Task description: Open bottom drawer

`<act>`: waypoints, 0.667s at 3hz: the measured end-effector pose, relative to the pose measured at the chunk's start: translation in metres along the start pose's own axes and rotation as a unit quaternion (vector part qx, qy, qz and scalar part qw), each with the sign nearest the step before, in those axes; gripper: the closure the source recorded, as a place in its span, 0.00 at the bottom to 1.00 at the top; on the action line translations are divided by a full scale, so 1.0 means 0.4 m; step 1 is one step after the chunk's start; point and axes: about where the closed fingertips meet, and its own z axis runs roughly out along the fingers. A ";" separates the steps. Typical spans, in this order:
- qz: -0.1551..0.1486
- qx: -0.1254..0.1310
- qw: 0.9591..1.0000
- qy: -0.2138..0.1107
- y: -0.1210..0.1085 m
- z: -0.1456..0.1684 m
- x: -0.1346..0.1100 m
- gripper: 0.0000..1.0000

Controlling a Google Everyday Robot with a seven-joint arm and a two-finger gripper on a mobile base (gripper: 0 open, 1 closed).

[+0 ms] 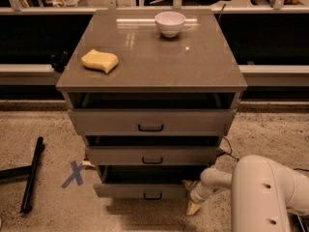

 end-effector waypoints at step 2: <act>-0.005 -0.004 1.000 0.003 0.078 -0.030 -0.017 0.88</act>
Offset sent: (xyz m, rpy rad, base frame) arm -0.0456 -0.0083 0.0328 -0.0206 -0.0279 0.0222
